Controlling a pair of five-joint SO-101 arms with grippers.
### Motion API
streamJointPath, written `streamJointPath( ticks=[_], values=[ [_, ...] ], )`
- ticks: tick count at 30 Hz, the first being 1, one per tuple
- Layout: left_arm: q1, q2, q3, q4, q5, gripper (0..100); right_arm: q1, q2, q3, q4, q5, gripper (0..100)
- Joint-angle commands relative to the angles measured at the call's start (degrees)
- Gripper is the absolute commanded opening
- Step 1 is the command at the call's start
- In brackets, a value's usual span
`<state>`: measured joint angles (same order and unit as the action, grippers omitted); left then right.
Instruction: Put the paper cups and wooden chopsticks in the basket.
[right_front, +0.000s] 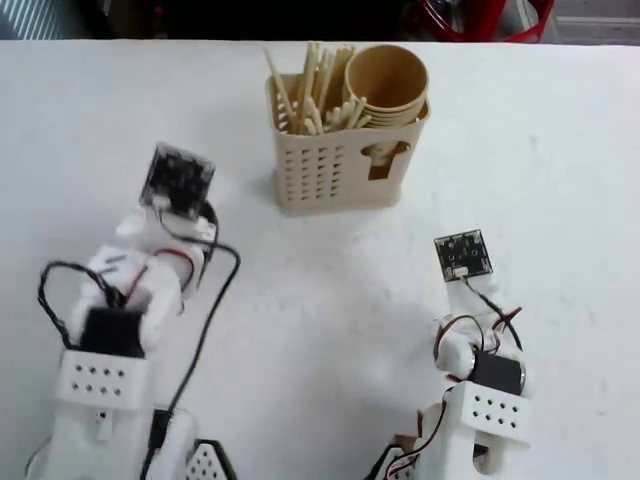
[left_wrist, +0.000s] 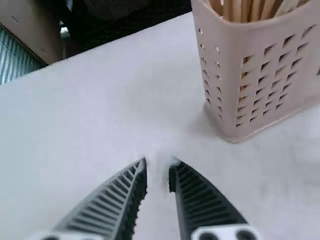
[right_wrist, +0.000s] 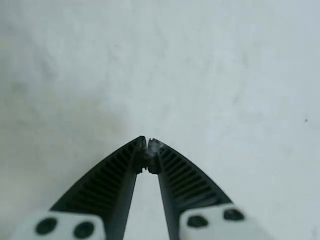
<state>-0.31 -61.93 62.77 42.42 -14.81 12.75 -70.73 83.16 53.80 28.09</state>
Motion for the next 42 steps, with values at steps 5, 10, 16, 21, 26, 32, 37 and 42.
streamJointPath(
  ticks=[5, 10, 16, 21, 26, 32, 37, 42],
  values=[
    [0.2, -16.3, 22.5, -15.4, -0.6, 10, -0.1, -10.0, -2.5, 5.8, -0.5, 1.8],
    [-0.2, -23.1, 28.9, -15.3, -0.6, 10, -2.3, -25.3, -1.4, 16.6, -0.2, 1.8],
    [-0.3, -30.1, 34.5, -12.2, -1.0, 10, -3.0, -30.9, 6.8, 14.7, -0.1, 2.1],
    [-0.2, -31.4, 34.6, -2.0, -1.1, 10, -3.7, -32.1, 13.8, 13.3, -0.1, 2.1],
    [-0.2, -31.4, 34.6, 9.2, -1.1, 10, -3.6, -32.4, 13.7, 15.5, -0.1, 2.1],
    [-0.3, -32.3, 34.4, 18.8, -1.1, 9, -3.7, -32.4, 13.7, 19.1, -0.2, 1.9],
    [-0.3, -36.1, 34.6, 22.8, -0.9, 9, -3.7, -32.4, 13.7, 19.1, -0.2, 1.9],
    [-0.3, -40.7, 34.4, 30.3, -0.7, 9, -3.7, -32.4, 13.7, 19.1, -0.2, 1.9]
  ],
)
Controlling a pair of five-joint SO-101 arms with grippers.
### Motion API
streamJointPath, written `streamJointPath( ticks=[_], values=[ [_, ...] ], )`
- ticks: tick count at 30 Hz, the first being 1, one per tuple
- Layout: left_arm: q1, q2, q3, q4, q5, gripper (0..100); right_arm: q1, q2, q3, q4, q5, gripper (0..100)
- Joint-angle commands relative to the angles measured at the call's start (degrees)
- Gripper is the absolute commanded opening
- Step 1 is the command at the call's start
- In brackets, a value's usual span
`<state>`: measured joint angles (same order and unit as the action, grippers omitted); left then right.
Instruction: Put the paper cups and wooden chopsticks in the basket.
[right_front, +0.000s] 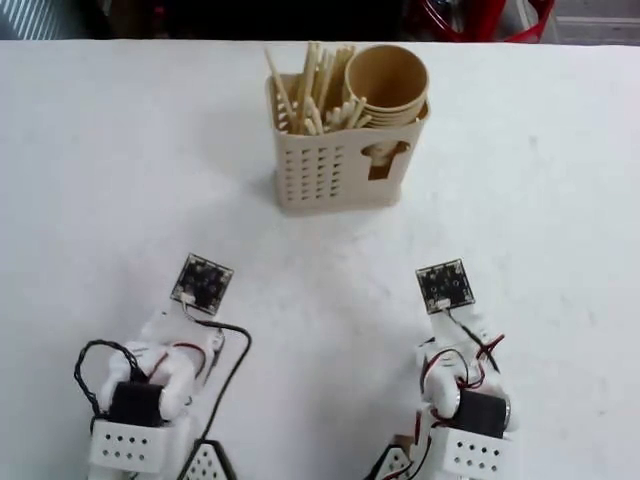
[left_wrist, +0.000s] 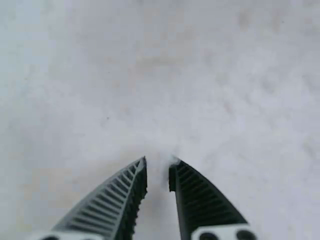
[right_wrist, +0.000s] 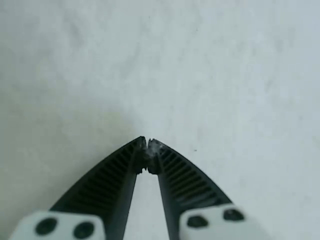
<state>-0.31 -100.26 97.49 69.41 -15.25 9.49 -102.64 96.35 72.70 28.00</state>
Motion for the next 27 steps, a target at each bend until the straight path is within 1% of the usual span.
streamJointPath(
  ticks=[1, 27],
  values=[
    [-0.2, -3.1, -0.4, 3.6, -0.3, 9, -0.5, -0.5, 0.5, 0.2, -0.1, 1.9],
    [0.0, -3.8, -0.4, 4.0, -0.3, 9, -0.5, -0.5, 0.5, 0.2, -0.1, 1.9]
  ],
)
